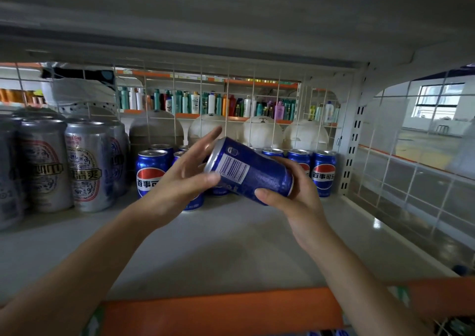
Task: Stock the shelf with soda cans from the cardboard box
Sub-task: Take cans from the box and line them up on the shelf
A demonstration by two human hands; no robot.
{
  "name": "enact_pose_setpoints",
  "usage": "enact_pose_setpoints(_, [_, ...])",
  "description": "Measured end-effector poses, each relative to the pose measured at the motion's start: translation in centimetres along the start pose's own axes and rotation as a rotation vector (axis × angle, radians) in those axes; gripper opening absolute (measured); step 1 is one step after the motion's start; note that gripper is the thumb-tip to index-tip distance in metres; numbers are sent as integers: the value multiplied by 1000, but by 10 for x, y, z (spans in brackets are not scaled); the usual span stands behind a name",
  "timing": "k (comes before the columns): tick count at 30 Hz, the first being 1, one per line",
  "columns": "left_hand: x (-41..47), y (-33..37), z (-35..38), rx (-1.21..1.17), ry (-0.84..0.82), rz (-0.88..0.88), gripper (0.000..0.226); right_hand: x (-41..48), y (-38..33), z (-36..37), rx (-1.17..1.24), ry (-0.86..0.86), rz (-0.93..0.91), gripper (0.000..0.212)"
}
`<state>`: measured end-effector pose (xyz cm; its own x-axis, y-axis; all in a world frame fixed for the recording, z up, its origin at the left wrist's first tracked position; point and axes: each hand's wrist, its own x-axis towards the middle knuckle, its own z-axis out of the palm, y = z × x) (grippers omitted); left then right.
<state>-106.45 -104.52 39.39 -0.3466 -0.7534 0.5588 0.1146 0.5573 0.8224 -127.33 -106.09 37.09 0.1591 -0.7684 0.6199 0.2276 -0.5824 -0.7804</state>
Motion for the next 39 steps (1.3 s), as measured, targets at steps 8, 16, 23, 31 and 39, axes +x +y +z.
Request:
enact_pose_setpoints(8, [2,-4,-1,-21,124,-209,92,-5,1,-2,-273,-28,-208,70])
enact_pose_setpoints(16, [2,-5,0,-124,222,-295,42,-6,7,-3,-470,-122,-264,76])
enact_pose_setpoints(23, [1,-7,2,-73,253,-72,53,-4,0,1,-99,-89,-2,98])
enact_pose_setpoints(31, [-2,-5,9,47,170,91,54,3,0,-2,282,-26,172,90])
enact_pose_setpoints(39, [-1,-9,11,47,106,41,69,4,-2,-5,123,57,13,72])
